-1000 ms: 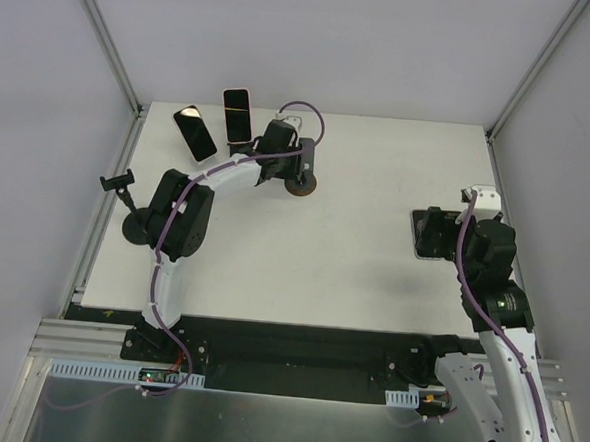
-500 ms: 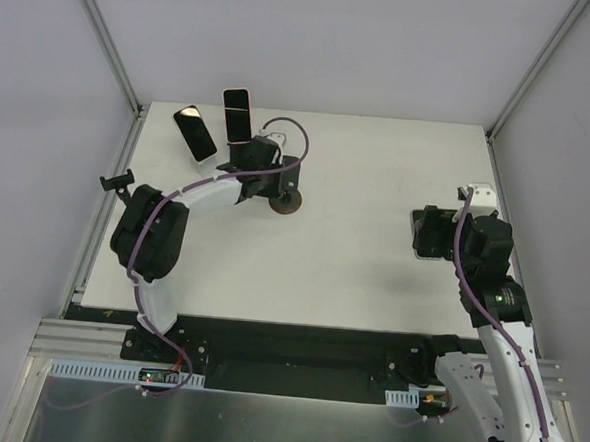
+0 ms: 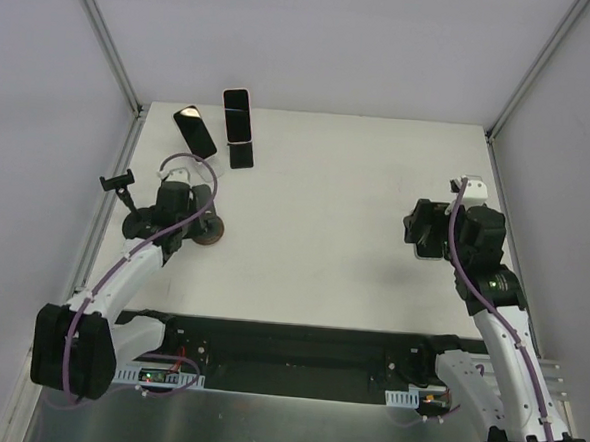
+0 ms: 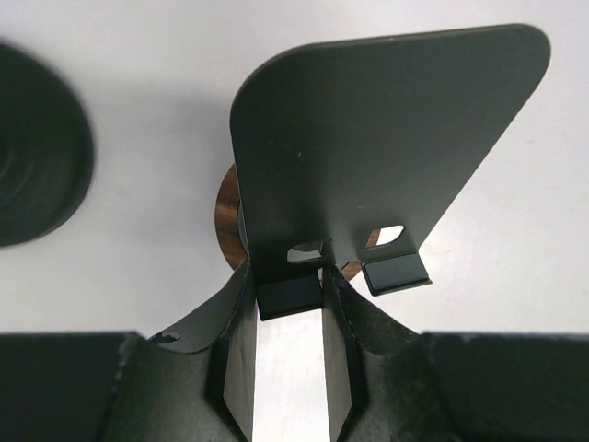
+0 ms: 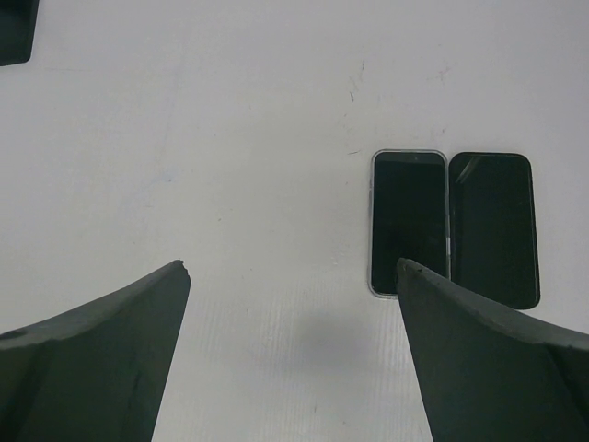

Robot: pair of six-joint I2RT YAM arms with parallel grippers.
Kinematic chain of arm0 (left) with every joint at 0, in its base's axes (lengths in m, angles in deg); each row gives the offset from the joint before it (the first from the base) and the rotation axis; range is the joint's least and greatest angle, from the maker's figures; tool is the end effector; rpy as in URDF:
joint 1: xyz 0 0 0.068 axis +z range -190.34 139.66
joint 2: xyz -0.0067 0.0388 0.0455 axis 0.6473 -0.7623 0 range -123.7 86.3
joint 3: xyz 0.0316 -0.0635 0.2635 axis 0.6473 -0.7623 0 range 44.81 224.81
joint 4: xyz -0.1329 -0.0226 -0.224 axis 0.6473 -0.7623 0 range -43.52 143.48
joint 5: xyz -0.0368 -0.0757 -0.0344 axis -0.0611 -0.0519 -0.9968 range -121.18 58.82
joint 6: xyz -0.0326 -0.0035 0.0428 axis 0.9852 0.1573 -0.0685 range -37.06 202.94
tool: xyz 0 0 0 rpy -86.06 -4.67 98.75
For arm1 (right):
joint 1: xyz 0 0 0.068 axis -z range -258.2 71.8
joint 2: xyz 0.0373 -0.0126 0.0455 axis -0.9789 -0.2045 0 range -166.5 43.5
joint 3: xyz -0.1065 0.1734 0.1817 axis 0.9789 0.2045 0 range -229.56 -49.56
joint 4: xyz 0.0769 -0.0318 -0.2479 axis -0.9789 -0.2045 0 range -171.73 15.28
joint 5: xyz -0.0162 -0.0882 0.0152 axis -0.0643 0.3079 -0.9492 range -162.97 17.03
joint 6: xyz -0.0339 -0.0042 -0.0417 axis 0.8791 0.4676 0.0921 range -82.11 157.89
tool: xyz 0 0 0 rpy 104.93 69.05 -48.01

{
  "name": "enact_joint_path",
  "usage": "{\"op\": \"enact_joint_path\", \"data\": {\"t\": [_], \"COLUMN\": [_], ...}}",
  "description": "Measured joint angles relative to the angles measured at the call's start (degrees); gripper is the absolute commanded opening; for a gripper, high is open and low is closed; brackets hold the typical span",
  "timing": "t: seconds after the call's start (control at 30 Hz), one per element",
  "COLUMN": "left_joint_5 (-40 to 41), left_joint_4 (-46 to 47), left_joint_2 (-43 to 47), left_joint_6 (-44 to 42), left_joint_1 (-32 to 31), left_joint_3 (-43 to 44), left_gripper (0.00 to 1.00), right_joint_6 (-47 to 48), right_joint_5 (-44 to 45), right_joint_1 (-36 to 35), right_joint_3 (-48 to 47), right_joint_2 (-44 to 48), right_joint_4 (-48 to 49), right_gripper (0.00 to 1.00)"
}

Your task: Remove the phone from the phone stand

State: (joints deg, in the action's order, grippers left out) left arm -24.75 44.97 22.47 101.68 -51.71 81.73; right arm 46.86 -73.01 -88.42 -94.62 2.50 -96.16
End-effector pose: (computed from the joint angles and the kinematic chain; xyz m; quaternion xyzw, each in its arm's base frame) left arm 0.2344 -0.0431 0.2296 -0.0827 0.8838 -0.0708 0.4550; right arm 0.1629 0.0294 0.3312 -0.1345 0.7945 0.0067 0.5922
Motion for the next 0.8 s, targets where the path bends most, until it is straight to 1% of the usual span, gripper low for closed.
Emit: {"op": "enact_joint_path", "data": {"t": [0.1,0.2,0.33,0.6,0.67,0.73,0.77,0.8], "left_joint_5": [1.81,2.19,2.01,1.68,1.05,0.94,0.90,0.63], "left_joint_4": [-2.32,-3.65,-4.55,-3.91,-3.30,-2.78,-2.67,-2.60], "left_joint_2": [5.49,8.11,8.57,7.93,7.41,7.15,7.13,7.10], "left_joint_6": [0.24,0.46,2.32,3.52,4.15,4.35,4.37,4.35], "left_joint_1": [3.96,7.50,11.63,15.78,17.38,18.64,19.04,19.28], "left_joint_3": [-3.34,-5.46,-7.19,-7.21,-7.23,-7.21,-7.21,-7.21], "left_gripper": [0.00,0.00,0.00,0.01,0.04,0.11,0.18,0.20], "right_joint_6": [-0.57,-0.98,-1.38,-1.49,-1.49,-1.46,-1.46,-1.44], "right_joint_5": [-1.07,-1.99,-2.71,-3.30,-3.32,-3.28,-3.28,-3.28], "right_joint_1": [0.00,0.00,0.00,0.00,0.00,0.00,0.00,0.00], "right_joint_3": [0.00,0.00,0.00,0.00,0.00,0.04,0.11,0.24], "right_joint_2": [-1.18,-2.38,-3.19,-2.84,-2.45,-1.99,-1.68,-1.33], "right_joint_4": [0.68,1.55,2.08,2.60,2.60,2.62,2.69,2.78], "right_gripper": [0.96,0.96,0.96,0.96,0.96,0.96,0.96,0.96]}}
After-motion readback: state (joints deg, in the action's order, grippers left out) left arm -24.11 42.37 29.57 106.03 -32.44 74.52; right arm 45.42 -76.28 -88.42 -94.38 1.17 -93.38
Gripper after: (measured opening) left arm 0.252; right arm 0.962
